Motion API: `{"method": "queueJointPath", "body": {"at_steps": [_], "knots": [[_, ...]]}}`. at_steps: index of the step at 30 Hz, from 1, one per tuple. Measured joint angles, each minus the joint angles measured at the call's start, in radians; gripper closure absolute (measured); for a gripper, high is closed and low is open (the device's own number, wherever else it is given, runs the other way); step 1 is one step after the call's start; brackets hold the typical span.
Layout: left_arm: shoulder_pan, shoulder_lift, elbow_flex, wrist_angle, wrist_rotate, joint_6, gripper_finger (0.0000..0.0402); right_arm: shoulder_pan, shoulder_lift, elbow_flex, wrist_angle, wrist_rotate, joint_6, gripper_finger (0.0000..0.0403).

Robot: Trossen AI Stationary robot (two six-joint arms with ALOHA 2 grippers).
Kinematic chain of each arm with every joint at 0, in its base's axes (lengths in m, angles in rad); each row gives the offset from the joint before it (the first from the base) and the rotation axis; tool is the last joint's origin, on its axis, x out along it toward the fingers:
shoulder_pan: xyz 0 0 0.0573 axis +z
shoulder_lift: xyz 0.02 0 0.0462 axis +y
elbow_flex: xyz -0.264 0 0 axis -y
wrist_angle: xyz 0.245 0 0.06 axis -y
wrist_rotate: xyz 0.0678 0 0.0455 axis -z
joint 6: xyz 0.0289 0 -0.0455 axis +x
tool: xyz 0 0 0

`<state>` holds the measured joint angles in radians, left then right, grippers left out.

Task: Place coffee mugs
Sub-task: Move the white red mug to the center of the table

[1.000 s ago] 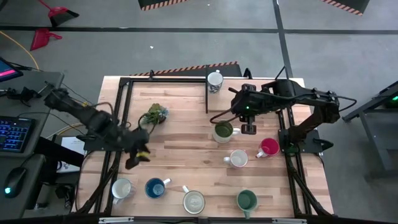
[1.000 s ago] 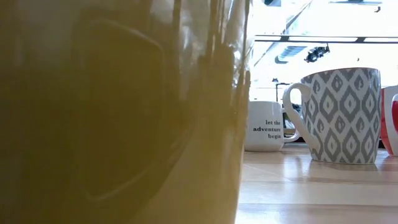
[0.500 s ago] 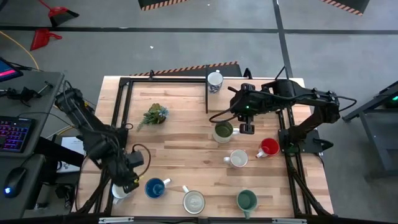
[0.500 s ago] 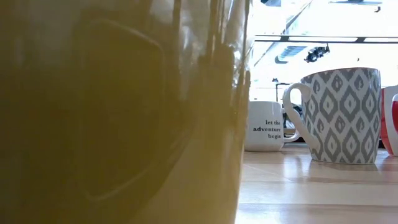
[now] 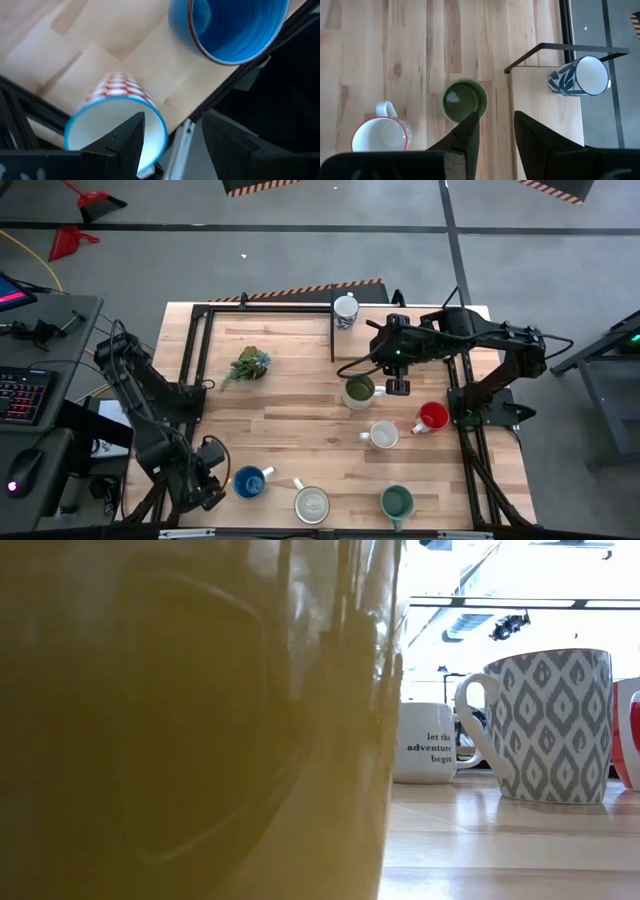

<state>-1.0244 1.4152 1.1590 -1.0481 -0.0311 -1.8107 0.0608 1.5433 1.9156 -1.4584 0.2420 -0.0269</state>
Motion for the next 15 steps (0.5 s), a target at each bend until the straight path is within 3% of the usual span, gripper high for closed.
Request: {"method": "queueJointPath", "body": {"at_steps": [6,15], "knots": [[-0.026,0.034,0.033,0.002,0.000,-0.116,0.0216,0.000,0.000,0.000,-0.027,0.000,-0.001,0.0299],[-0.031,0.132,0.036,-0.003,0.052,-0.143,0.0216,0.000,0.000,0.000,-0.026,-0.003,-0.027,0.0299]]}}
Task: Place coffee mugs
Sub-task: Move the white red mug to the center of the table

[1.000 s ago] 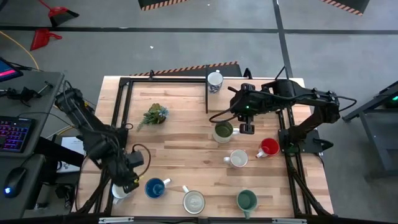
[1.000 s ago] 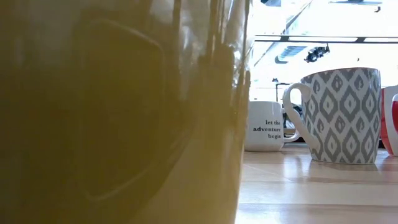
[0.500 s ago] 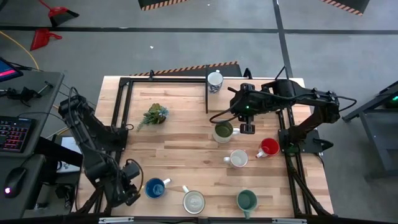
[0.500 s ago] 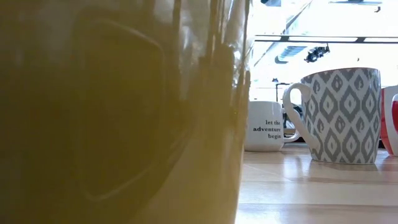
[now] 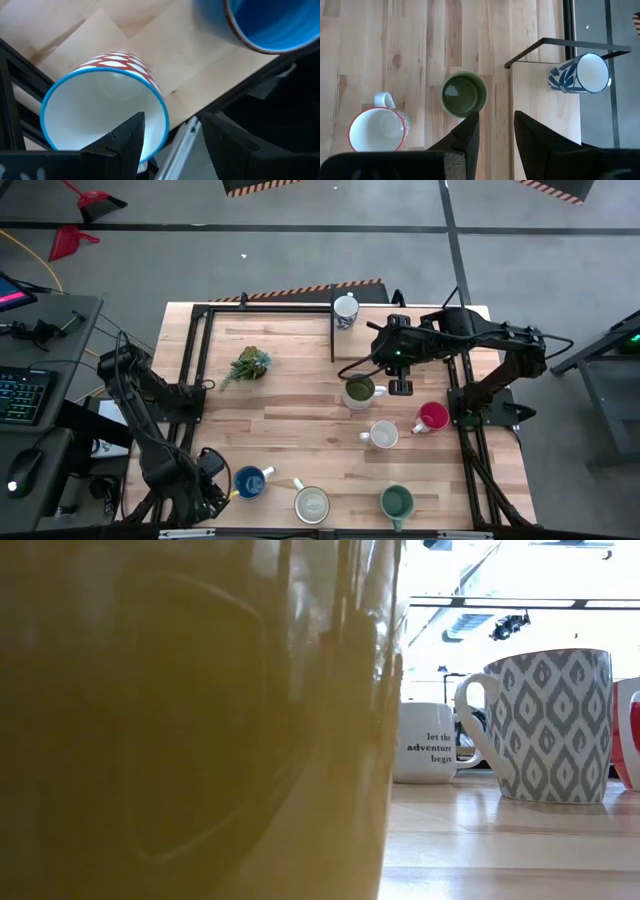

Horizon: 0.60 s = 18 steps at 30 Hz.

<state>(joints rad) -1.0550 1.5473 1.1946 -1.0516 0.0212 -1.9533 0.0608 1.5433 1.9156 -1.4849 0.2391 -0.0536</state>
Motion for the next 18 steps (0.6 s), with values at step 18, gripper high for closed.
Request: {"method": "queueJointPath", "body": {"at_steps": [18], "knots": [[0.001,0.165,-0.001,0.007,0.015,0.009,0.0216,0.000,0.000,0.000,0.000,0.000,0.000,0.0299]]}}
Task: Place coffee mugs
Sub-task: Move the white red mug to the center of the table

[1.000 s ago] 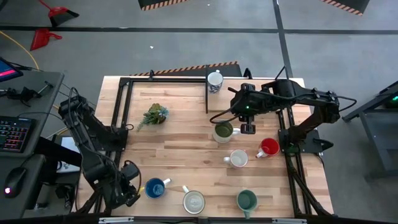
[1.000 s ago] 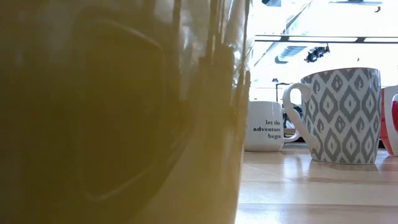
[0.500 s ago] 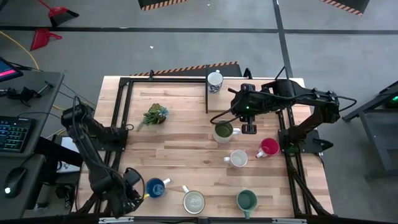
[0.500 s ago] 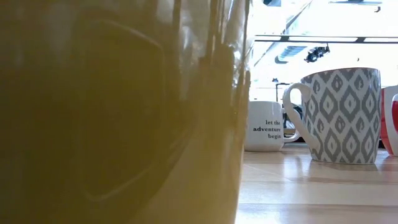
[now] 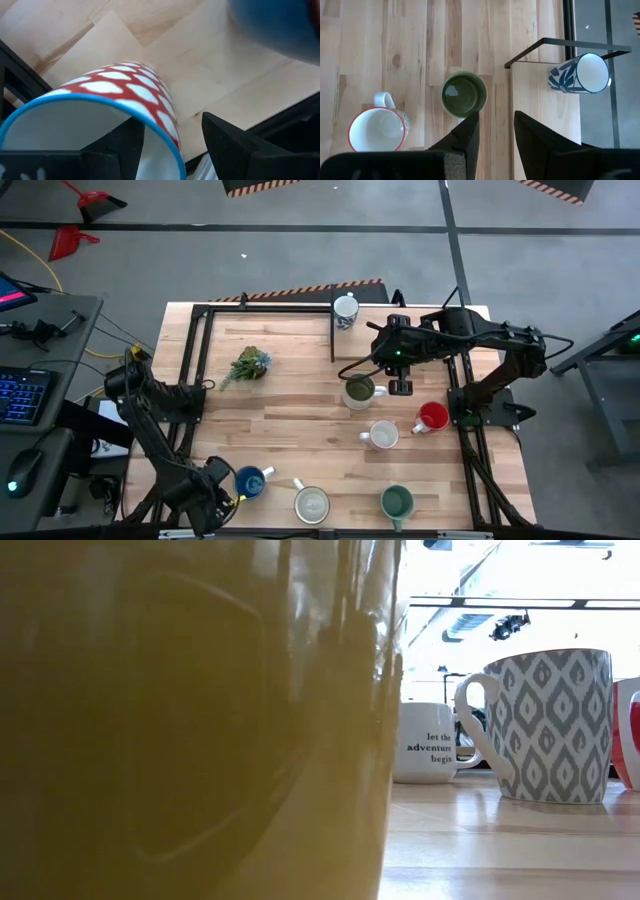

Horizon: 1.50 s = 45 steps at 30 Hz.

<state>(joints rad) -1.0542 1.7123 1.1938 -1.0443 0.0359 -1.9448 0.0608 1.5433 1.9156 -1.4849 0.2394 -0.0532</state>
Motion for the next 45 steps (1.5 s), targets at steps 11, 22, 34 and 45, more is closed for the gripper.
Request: {"method": "queueJointPath", "body": {"at_steps": [11,22,34,45], "knots": [[0.006,0.024,0.000,0.003,0.011,0.011,0.0216,0.000,0.000,0.000,0.000,0.000,-0.011,0.0299],[0.029,0.024,0.000,0.007,0.112,0.049,0.0364,0.000,0.000,0.000,0.000,0.000,-0.015,0.0299],[0.040,0.024,-0.001,0.002,0.111,0.011,0.0394,0.000,0.000,0.000,0.000,0.000,-0.015,0.0299],[0.040,-0.108,-0.001,-0.136,0.141,0.001,0.0395,0.000,0.000,0.000,0.000,0.000,0.003,0.0299]]}}
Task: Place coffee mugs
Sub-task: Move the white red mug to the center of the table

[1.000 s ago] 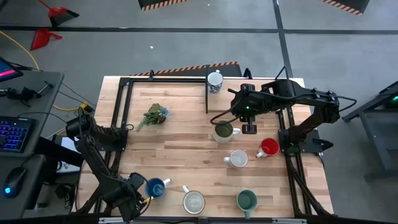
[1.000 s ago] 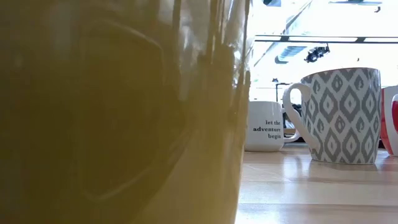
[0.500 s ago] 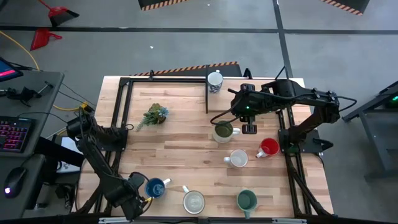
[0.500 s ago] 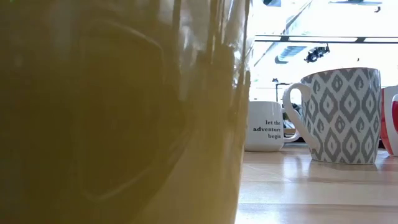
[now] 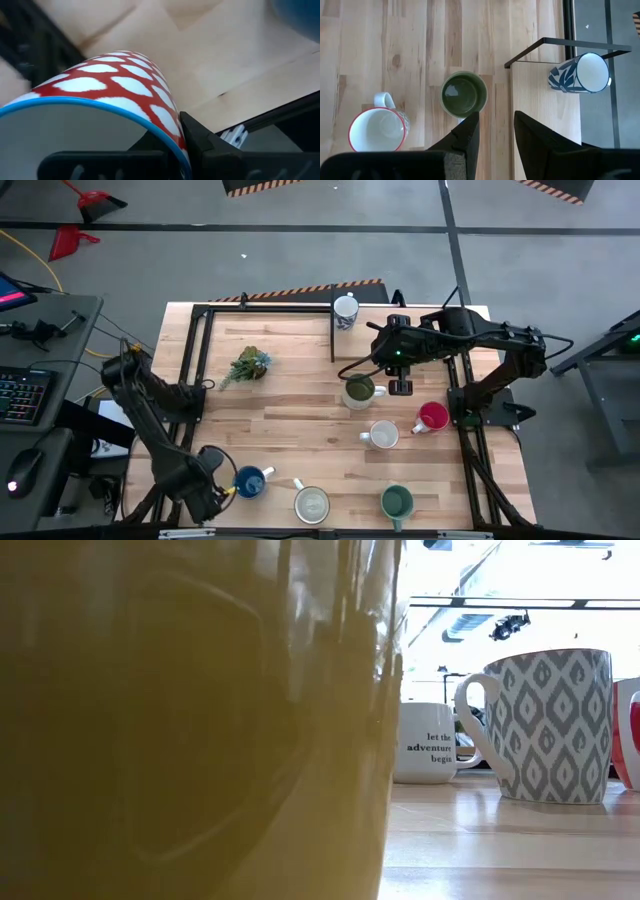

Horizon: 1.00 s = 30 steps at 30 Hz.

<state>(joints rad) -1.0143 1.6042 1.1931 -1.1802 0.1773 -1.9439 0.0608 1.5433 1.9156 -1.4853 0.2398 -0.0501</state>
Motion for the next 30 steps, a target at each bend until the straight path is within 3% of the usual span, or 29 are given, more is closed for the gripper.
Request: {"method": "queueJointPath", "body": {"at_steps": [4,10,24,30], "knots": [[0.022,-0.080,0.000,-0.057,-0.021,-0.010,0.0395,0.000,0.000,0.000,-0.006,0.000,-0.002,0.0299],[0.123,-0.179,0.000,-0.099,-0.132,0.112,0.0395,0.000,0.000,0.000,-0.028,0.000,-0.003,0.0299],[0.616,-0.215,0.009,-0.096,-0.142,0.761,0.0395,0.000,0.000,0.000,-0.037,0.000,-0.002,0.0299],[0.778,-0.107,0.158,-0.096,-0.214,1.053,0.0395,0.000,0.000,0.000,-0.048,0.000,-0.002,0.0299]]}}
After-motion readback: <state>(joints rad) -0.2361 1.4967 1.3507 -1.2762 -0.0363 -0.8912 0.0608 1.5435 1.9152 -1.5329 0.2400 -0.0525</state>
